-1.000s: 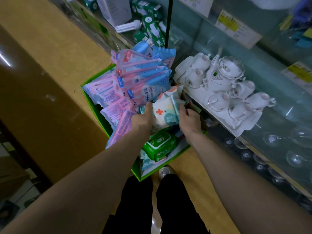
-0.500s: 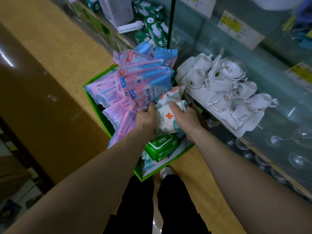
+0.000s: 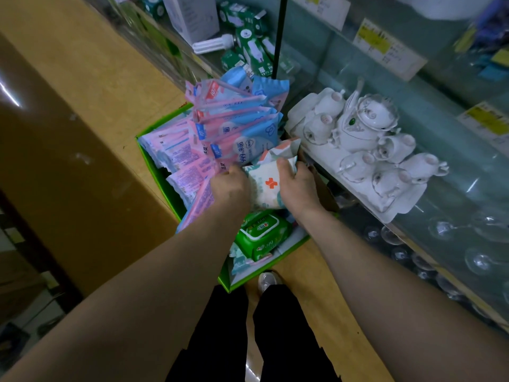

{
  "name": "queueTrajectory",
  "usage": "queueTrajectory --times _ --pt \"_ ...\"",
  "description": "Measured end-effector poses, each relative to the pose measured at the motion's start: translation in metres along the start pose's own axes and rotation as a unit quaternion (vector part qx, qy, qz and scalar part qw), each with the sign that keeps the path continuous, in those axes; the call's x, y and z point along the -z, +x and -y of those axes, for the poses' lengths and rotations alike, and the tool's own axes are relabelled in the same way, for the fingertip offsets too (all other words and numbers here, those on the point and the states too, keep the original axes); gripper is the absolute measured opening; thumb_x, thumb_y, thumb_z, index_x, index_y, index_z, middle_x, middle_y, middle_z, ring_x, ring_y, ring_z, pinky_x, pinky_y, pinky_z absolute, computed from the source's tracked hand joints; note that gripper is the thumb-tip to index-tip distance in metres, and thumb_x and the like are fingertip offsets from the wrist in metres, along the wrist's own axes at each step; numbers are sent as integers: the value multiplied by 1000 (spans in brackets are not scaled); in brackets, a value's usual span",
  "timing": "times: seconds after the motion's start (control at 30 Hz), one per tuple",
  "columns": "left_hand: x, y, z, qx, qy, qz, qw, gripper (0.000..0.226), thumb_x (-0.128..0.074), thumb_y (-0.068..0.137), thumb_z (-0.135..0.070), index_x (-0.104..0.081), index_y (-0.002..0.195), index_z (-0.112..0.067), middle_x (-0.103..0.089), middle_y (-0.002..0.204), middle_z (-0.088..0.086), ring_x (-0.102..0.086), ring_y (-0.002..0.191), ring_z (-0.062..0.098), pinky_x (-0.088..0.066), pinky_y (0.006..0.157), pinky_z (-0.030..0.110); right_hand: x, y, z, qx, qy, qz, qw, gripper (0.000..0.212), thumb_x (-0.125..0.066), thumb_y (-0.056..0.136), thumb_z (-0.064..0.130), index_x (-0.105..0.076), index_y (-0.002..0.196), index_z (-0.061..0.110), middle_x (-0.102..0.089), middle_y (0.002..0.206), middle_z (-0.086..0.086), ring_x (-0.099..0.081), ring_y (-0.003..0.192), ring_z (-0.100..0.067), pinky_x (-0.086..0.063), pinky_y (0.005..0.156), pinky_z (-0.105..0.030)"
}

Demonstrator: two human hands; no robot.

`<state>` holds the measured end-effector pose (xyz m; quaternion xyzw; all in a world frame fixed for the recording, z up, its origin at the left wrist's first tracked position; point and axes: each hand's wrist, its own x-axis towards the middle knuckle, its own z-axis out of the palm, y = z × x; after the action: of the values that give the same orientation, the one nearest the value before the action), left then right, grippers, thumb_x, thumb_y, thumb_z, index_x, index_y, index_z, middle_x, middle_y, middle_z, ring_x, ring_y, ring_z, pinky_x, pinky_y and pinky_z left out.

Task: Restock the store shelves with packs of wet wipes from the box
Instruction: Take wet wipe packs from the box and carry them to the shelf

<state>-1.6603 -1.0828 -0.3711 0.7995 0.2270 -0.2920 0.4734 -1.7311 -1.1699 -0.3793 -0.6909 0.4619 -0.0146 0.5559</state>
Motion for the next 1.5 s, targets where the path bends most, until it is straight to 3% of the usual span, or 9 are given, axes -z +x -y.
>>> queueTrajectory --times 0.07,0.2,0.4,0.53,0.77,0.9,1.03,1.27,1.5 --pt "6 5 -4 -107 87 -16 990 39 -49 98 -36 -69 99 -2 -68 102 20 -64 94 31 -50 78 33 4 3 4 3 -18 -6 1000 51 -41 96 51 -54 122 9 -64 112 -11 -62 99 -27 -50 89 -44" --pt "26 -6 -29 -328 316 52 889 46 -41 97 -53 -62 73 -19 -61 77 6 -57 76 26 -37 63 29 20 8 18 20 -55 20 998 57 -42 88 61 -60 117 15 -66 107 -9 -63 96 -25 -51 89 -42" --pt "41 -26 -84 -286 472 226 803 67 -35 85 -75 -63 89 -15 -60 96 4 -55 84 21 -39 70 29 29 5 57 90 -43 91 991 37 -40 95 52 -60 90 22 -64 102 -7 -59 96 -22 -47 85 -37" --pt "61 -31 -96 -283 387 260 838 67 -55 77 -72 -63 116 -19 -63 114 -3 -59 100 15 -48 89 32 37 4 86 69 -28 87 993 53 -34 96 53 -67 106 12 -66 110 -11 -61 100 -26 -49 93 -41" --pt "85 -46 -117 -167 94 116 975 51 -61 83 -61 -63 89 -10 -68 77 4 -66 61 17 -60 56 36 26 -17 136 -22 155 182 971 40 -45 96 49 -55 117 15 -69 99 -12 -69 81 -24 -58 57 -32" --pt "96 -65 -134 -133 54 112 983 55 -56 87 -61 -60 104 -9 -65 84 6 -65 66 20 -58 52 31 3 -37 166 54 68 143 986 67 -46 82 57 -49 127 7 -62 117 -15 -65 97 -32 -57 79 -49" --pt "122 -77 -161 -139 -18 95 986 54 -55 89 -57 -63 111 -8 -70 102 11 -68 79 25 -58 70 35 2 -45 201 132 38 165 977 43 -41 98 43 -46 126 10 -56 114 -10 -61 87 -21 -54 52 -31" --pt "217 -121 -198 -169 -65 -22 983 41 -50 95 -44 -57 108 -5 -64 81 8 -60 51 17 -42 34 16 -29 -107 290 259 -17 234 937 38 -45 95 43 -53 115 12 -65 99 -9 -67 72 -21 -53 47 -26" --pt "349 -180 -196 -165 -116 -139 970 48 -49 93 -47 -58 119 -7 -67 90 8 -62 65 20 -47 49 23 -92 -205 361 363 -69 314 875 43 -37 97 49 -52 108 11 -56 77 -8 -50 55 -19 -34 40 -21"
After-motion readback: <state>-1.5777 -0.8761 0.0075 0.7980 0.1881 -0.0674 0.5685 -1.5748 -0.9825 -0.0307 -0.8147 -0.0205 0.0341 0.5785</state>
